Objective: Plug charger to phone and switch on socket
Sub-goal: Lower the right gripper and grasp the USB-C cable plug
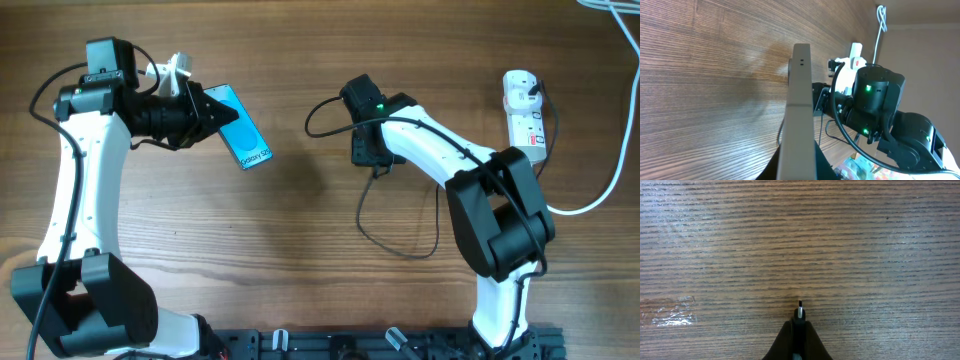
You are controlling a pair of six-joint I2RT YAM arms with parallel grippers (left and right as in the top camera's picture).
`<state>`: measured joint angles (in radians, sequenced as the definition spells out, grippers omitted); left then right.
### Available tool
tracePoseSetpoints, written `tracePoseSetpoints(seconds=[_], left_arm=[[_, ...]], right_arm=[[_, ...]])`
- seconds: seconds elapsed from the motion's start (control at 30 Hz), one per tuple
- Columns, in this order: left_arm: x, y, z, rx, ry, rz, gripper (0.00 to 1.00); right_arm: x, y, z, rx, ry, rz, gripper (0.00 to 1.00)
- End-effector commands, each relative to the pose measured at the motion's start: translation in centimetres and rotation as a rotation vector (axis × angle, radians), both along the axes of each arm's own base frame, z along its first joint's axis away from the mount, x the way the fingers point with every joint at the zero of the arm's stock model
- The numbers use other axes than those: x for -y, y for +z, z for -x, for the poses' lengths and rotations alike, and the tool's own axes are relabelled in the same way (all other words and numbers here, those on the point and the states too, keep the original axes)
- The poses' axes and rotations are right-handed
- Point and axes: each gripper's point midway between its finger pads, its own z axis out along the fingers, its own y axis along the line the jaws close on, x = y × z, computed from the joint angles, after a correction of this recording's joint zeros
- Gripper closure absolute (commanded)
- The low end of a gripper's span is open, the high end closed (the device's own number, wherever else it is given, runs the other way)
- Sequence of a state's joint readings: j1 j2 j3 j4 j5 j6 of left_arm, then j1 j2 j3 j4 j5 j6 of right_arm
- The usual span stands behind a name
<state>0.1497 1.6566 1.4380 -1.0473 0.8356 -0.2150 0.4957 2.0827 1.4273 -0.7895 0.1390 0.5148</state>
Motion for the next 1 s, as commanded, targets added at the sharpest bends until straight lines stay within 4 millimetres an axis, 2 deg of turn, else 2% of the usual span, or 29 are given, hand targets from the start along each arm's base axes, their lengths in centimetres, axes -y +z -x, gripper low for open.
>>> tracePoseSetpoints(seconds=[0.0, 0.07, 0.2, 0.53, 0.67, 0.83, 0.87, 0.9, 0.97], left_arm=[[0.4, 1.6, 0.3, 0.038, -0.007, 0.021, 0.96], [0.4, 1.5, 0.4, 0.035, -0.007, 0.022, 0.96], [0.5, 1.5, 0.6, 0.025, -0.007, 0.023, 0.96], [0.5, 1.5, 0.6, 0.024, -0.007, 0.023, 0.96], [0.5, 1.5, 0.6, 0.025, -0.007, 0.023, 0.96], [0.5, 1.5, 0.6, 0.024, -0.007, 0.023, 0.96], [0.5, 1.5, 0.6, 0.024, -0.007, 0.023, 0.96], [0.5, 1.5, 0.6, 0.024, -0.007, 0.023, 0.96], [0.5, 1.5, 0.6, 0.024, -0.007, 0.023, 0.96]], right_arm=[[-0.4, -1.2, 1.1, -0.047, -0.001, -0.03, 0.84], [-0.9, -1.2, 1.5, -0.067, -0.002, -0.064, 0.71], [-0.7, -1.3, 2.2, -0.098, -0.045, -0.061, 0.66], [-2.3, -1.5, 2.2, -0.11, -0.122, -0.156, 0.66], [-1.9, -1.7, 3.1, -0.149, -0.125, -0.139, 0.66], [-1.5, -1.8, 3.0, -0.14, -0.128, -0.117, 0.66], [-1.5, -1.8, 2.9, -0.136, -0.127, -0.116, 0.67], [-1.5, -1.7, 2.8, -0.133, -0.127, -0.118, 0.73], [-1.7, -1.7, 2.7, -0.131, -0.125, -0.124, 0.95]])
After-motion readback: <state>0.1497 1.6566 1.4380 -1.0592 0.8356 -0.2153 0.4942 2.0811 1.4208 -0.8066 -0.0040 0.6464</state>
